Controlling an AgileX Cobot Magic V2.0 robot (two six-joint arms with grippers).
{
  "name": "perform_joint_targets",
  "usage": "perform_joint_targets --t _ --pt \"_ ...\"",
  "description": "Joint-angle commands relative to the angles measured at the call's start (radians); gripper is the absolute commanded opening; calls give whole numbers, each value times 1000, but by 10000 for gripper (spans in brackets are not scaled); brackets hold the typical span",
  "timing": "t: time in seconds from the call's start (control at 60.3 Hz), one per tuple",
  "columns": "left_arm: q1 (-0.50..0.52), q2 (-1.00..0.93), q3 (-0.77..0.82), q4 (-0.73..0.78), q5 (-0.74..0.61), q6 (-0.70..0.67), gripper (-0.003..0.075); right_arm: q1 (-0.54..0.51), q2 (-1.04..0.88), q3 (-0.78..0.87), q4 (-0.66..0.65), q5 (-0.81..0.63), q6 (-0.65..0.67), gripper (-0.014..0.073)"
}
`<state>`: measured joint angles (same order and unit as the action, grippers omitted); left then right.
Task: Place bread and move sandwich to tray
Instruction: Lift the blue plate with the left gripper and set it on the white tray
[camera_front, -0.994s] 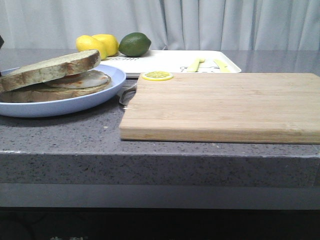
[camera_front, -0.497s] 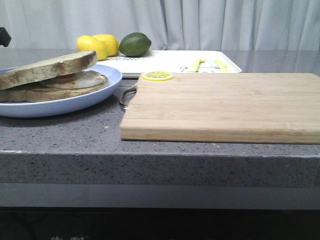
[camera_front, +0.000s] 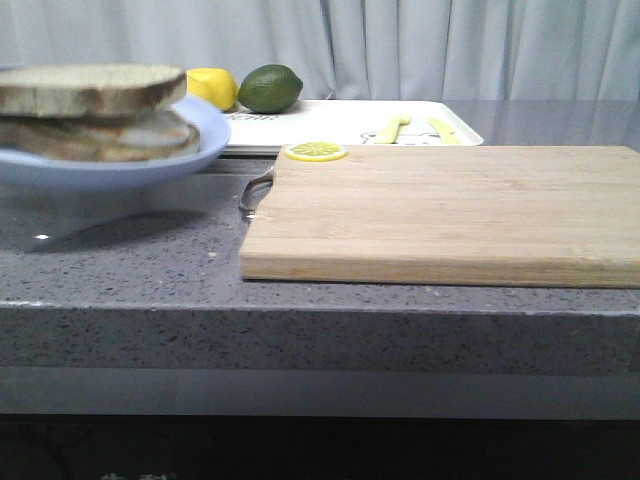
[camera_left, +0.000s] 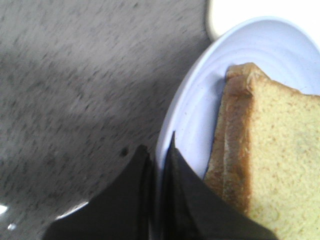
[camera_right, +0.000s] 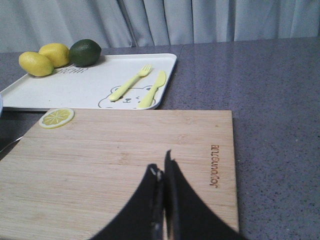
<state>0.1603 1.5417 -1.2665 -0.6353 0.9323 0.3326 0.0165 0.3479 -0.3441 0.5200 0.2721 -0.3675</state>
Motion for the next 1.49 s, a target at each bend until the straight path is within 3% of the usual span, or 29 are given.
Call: perform_joint_targets --t 0.0,0.199,0.547,0.845,0.994,1.475 --pt "-8 -27 -88 -117 -8 -2 -20 -3 3 -25 12 -75 2 -60" --pt "-65 101 -301 -117 42 -60 -20 -3 3 -25 12 -75 2 -60" --pt "-193 533 -957 -110 173 -248 -20 -3 3 -24 12 -65 2 -60" --pt "-234 877 -1489 -76 271 -380 -20 -3 3 -18 11 -62 2 -60" --pt "-234 965 -1586 -97 271 -384 -20 -3 3 -18 11 -62 2 -60" --pt "-275 1049 -1580 -95 203 -302 -19 -3 3 -18 11 -63 2 -60"
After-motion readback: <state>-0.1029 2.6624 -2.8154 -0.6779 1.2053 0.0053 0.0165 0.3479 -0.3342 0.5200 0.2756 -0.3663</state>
